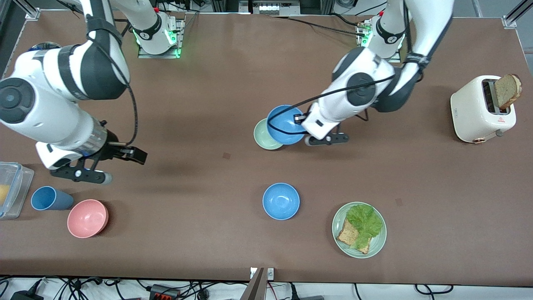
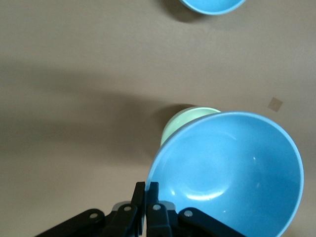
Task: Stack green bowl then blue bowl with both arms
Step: 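Release the green bowl with the right gripper while the left brings the blue bowl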
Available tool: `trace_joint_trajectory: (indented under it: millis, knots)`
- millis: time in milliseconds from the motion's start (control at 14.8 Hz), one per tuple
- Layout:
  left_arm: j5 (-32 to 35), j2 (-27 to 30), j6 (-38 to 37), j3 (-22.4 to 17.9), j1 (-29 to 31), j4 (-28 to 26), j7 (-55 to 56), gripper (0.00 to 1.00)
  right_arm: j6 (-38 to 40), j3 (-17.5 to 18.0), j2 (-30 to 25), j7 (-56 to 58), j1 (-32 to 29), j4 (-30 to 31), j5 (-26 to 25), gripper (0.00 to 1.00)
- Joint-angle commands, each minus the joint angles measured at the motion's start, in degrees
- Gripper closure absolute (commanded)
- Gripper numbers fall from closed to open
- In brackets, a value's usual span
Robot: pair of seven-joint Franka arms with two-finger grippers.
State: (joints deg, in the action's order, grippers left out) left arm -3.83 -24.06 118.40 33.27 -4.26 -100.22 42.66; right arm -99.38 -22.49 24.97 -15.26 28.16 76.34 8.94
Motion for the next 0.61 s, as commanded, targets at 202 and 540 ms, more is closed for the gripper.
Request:
trace_joint_trajectory:
  millis: [202, 540]
  knots:
    - [5.7, -5.9, 4.6, -0.2, -3.9, 1.4, 4.2, 1.00, 2.6, 5.8, -4.8, 12.4, -12.6, -0.4, -1.2, 0.00]
    - [9.5, -9.0, 7.9, -0.4, -5.0, 1.6, 4.3, 1.00, 5.0, 17.6, -8.6, 18.1, -26.1, -0.1, -6.1, 0.00]
